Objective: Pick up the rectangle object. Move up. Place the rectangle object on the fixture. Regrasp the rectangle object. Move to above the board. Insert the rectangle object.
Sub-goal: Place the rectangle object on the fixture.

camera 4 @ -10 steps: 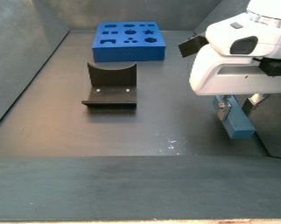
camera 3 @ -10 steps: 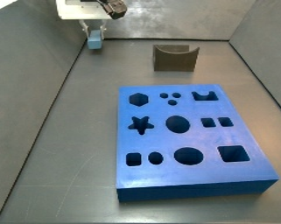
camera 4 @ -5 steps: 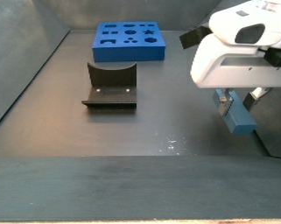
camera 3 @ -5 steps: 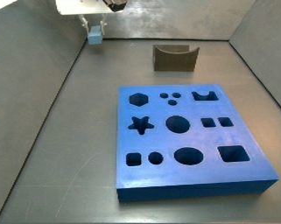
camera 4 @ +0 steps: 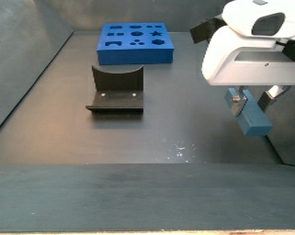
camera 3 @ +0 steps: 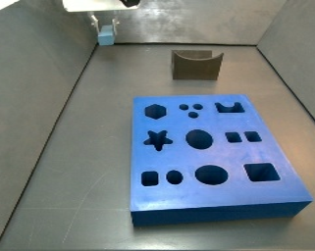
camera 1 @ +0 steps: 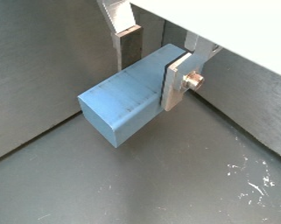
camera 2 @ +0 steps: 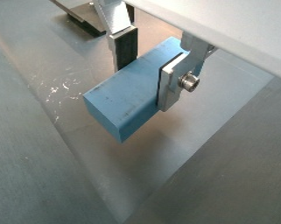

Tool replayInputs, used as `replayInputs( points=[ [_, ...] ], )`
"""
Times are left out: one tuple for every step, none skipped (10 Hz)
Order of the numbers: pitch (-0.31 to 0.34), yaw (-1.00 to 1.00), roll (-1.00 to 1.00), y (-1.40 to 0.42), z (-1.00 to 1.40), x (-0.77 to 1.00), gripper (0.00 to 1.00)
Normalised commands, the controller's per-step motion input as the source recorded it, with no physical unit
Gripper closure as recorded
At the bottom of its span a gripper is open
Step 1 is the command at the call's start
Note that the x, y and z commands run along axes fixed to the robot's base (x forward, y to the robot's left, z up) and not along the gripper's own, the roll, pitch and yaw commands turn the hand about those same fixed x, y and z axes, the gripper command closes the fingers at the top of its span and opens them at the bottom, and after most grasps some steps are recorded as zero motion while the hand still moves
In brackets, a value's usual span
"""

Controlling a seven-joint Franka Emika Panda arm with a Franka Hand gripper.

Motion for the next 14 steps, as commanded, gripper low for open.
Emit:
replayInputs(
  points=[
    [0.244, 0.01, 0.18, 0.0, 1.0, -0.03, 1.0],
    [0.25, 0.01, 0.18, 0.0, 1.0, -0.03, 1.0],
    [0.255, 0.01, 0.19, 0.0, 1.0, -0.03, 1.0],
    [0.259, 0.02, 0.21, 0.0, 1.0, -0.04, 1.0],
    [0.261, 0.02, 0.21, -0.01, 1.0, -0.04, 1.0],
    [0.267, 0.02, 0.22, -0.01, 1.0, -0.04, 1.0],
    [0.27, 0.02, 0.23, -0.01, 1.0, -0.04, 1.0],
    [0.273, 0.02, 0.23, -0.01, 1.0, -0.04, 1.0],
    [0.274, 0.02, 0.23, -0.01, 1.0, -0.04, 1.0],
    [0.274, 0.02, 0.23, -0.01, 1.0, -0.04, 1.0],
    [0.274, 0.02, 0.23, -0.01, 1.0, -0.04, 1.0],
    [0.274, 0.02, 0.23, -0.01, 1.0, -0.04, 1.0],
    [0.274, 0.02, 0.23, -0.01, 1.0, -0.04, 1.0],
    [0.274, 0.02, 0.23, -0.01, 1.0, -0.04, 1.0]
  ],
)
